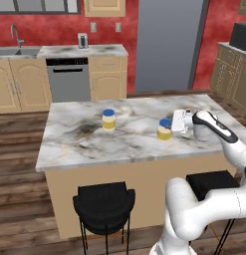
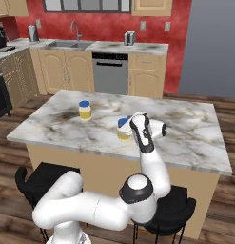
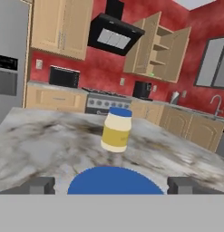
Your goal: The dining table condiment station is running low on mayonnaise. Refill the condiment station by opening the cabinet and taking the mayonnaise from the cabinet and placing it on the dining table.
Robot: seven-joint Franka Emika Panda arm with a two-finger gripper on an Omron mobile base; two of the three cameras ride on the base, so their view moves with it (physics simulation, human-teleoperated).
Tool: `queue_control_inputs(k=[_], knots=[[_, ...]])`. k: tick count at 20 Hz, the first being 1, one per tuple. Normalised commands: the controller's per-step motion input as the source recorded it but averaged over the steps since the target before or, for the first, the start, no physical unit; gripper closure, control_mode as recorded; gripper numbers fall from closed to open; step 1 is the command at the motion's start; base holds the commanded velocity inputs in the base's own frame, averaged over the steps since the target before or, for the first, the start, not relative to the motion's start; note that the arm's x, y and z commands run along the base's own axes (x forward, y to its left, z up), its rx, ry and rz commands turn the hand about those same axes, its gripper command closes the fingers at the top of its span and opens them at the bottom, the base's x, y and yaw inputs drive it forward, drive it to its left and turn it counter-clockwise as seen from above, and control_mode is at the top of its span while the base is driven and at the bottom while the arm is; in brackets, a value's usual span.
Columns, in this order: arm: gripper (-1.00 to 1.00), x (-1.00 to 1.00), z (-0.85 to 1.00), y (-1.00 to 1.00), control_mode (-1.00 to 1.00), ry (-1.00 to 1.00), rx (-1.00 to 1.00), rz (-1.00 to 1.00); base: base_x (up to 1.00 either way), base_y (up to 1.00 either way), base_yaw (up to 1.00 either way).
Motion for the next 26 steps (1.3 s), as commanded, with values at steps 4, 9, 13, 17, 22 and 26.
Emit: queue_control_inputs(k=[4,9,13,17,22,26], knots=[[-1.0,0.0,0.25,-0.16,-1.0,0.0,0.0,0.0,0.0,0.0,0.0],[-1.0,-0.18,0.42,-0.01,-1.0,0.0,0.0,0.0,0.0,0.0,0.0],[-1.0,-0.44,0.49,0.29,-1.0,0.0,-0.01,0.0,0.0,0.0,0.0],[-1.0,-0.69,0.47,0.48,-1.0,0.0,-0.03,-0.04,0.0,0.0,0.0],[-1.0,-0.75,0.45,0.65,-1.0,0.0,-0.05,-0.12,0.0,0.0,0.0],[-1.0,-0.71,0.4,0.75,-1.0,0.0,-0.07,-0.17,0.0,0.0,0.0]])
